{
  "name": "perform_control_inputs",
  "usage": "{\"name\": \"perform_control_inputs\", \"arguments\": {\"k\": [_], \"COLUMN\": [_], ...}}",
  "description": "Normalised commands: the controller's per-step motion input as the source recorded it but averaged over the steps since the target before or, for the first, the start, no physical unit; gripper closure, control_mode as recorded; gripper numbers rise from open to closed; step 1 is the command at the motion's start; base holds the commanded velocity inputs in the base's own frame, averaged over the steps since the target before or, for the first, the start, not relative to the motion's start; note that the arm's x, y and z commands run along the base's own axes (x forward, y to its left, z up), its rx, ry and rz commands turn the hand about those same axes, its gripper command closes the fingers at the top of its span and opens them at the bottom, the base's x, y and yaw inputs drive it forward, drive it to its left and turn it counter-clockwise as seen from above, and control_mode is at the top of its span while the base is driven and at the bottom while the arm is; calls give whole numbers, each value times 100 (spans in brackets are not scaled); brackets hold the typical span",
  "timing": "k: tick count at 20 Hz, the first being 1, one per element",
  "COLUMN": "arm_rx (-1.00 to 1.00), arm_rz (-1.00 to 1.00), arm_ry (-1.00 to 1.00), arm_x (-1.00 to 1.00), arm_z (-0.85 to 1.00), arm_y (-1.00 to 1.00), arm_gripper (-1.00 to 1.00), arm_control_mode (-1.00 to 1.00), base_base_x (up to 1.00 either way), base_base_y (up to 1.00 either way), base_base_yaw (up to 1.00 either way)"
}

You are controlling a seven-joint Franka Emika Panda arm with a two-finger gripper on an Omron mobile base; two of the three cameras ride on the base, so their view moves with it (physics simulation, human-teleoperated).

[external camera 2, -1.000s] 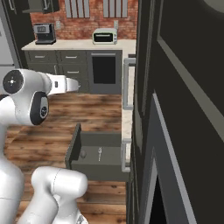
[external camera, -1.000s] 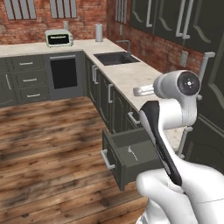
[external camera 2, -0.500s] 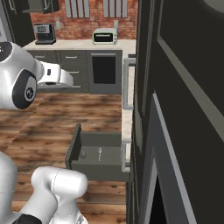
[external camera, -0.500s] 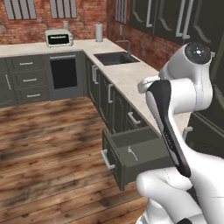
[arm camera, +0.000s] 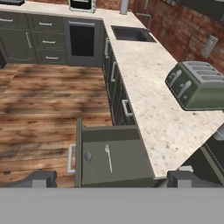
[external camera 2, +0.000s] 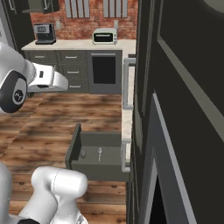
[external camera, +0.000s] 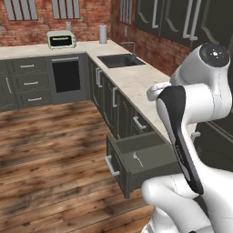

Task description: Organize the utensils by type. Pick up the wooden spoons from the counter and place them in the open cabinet. Then pick up the metallic utensils from the counter and place them in the open drawer.

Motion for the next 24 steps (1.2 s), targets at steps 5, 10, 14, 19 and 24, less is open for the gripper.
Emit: {"name": "perform_control_inputs", "arguments": {"k": [5, 10, 14, 19, 24], "arm_rx": [0, 0, 0, 0, 0], "arm_rz": [0, 0, 0, 0, 0], "arm_ry": [0, 0, 0, 1, 0], "arm_x": [0, 0, -4, 0, 0], "arm_z": [0, 0, 0, 0, 0], "arm_y": [0, 0, 0, 0, 0], "arm_gripper": [-100, -100, -100, -100, -100], "arm_control_mode": [-100, -100, -100, 100, 100], "base_base_x": [0, 0, 0, -18, -35], "base_base_y": [0, 0, 0, 0, 32], "base_base_yaw": [0, 0, 0, 0, 0]}}
